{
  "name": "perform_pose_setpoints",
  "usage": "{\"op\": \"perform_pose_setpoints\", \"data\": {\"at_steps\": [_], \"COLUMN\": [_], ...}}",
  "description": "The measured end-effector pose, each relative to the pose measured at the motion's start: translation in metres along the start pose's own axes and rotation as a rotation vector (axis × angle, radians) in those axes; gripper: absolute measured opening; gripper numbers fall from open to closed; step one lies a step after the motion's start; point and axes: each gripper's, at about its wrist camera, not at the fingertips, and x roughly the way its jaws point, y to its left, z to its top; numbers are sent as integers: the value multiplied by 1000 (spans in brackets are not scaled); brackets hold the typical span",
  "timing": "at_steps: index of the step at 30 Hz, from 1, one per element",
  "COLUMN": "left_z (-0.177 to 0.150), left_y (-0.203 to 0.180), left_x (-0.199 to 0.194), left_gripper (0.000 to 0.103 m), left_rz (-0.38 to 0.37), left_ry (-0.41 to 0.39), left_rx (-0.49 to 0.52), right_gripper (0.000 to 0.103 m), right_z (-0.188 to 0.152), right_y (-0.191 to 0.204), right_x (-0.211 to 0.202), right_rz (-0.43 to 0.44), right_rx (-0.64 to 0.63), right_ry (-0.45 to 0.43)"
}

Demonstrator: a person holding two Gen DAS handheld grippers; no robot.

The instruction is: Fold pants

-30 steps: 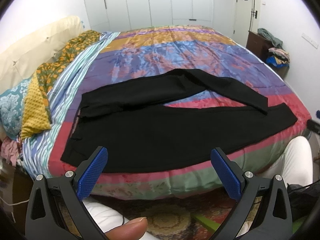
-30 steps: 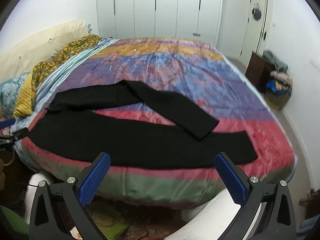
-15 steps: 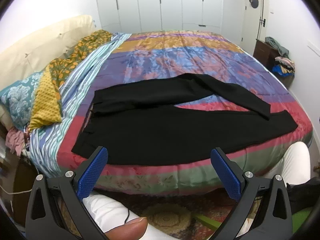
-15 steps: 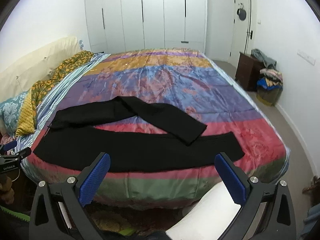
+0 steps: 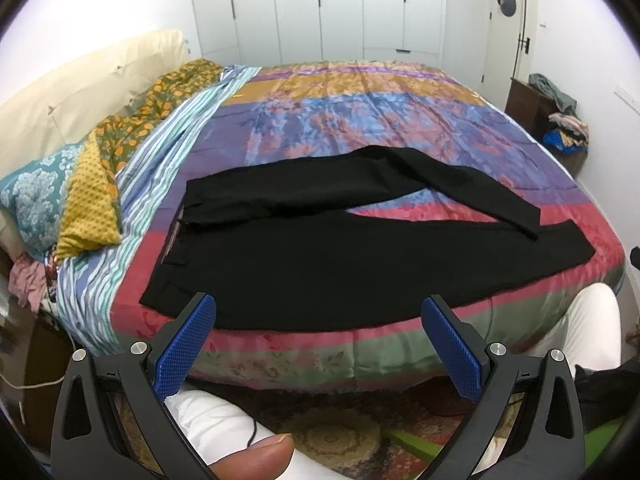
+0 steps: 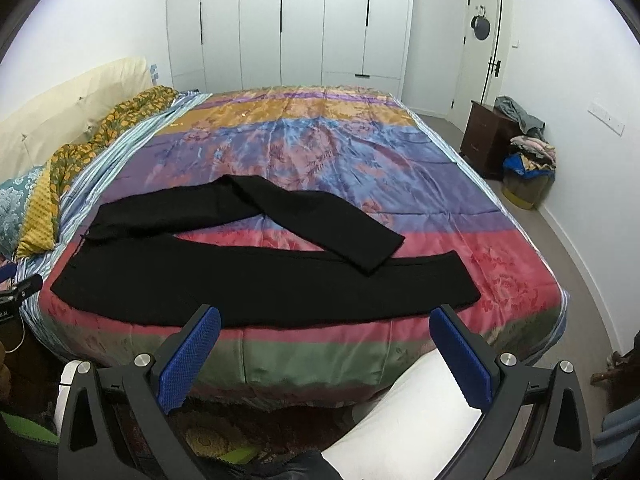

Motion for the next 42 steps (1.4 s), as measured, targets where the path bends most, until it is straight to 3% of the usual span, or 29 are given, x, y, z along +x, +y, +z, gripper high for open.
{"op": "perform_pose_setpoints", "data": {"at_steps": [19, 42], "left_z": [1, -5], "left_y": [2, 5], "left_x": [5, 5], "left_gripper": [102, 102], "left_rz": [24, 31], "left_ry": [21, 28], "left_rx": [-1, -13], "right_gripper": [103, 103], "right_z": [-3, -6], "right_y": [1, 5], "right_x": [12, 12], "right_rz": [-26, 11], "right_rx": [-11, -6], "right_ry": [24, 22]}}
